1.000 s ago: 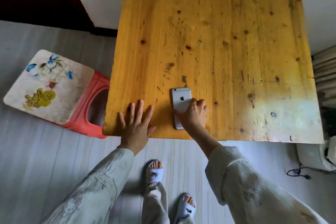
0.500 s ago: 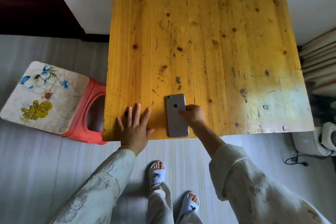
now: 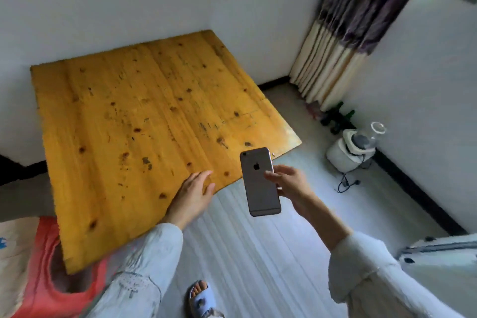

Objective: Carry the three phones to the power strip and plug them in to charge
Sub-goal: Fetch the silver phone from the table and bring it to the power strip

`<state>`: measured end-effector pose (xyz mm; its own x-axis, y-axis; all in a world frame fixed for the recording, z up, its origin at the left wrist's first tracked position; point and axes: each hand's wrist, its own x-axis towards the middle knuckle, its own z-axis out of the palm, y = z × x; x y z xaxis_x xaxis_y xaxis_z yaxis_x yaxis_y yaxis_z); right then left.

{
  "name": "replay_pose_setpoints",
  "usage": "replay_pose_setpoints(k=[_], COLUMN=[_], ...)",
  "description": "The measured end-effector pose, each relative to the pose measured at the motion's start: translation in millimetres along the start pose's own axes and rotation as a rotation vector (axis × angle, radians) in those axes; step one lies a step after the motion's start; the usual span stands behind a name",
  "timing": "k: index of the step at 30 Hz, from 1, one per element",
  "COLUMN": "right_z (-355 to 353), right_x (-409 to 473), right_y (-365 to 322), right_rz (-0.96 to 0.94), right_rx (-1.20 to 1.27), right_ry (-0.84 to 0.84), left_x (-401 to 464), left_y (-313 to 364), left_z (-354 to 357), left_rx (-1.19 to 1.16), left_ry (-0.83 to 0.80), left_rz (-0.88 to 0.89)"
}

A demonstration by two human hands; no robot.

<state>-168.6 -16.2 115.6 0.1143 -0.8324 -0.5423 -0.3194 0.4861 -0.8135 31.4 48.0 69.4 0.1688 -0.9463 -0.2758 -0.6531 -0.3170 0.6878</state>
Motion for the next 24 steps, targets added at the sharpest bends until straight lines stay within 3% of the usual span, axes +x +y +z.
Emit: replay_pose_setpoints(k=[8,14,24], right_z=[-248,-407,-548], right_x=[-159,-315,-564], right_y=[61,146,326], right_rz=[-0.169,-0.224,-0.145], right_rx=[0.263,0.447,0.666], right_ry=[0.393,0.763,1.48], left_x=[-67,-183,-387], left_y=[245,419,600], left_z=[121,254,478], left_rx=[0.042,-0.011,0.045], left_ry=[-0.075,-0.302,-0.713], left_rz=[0.547,0.929,1.459])
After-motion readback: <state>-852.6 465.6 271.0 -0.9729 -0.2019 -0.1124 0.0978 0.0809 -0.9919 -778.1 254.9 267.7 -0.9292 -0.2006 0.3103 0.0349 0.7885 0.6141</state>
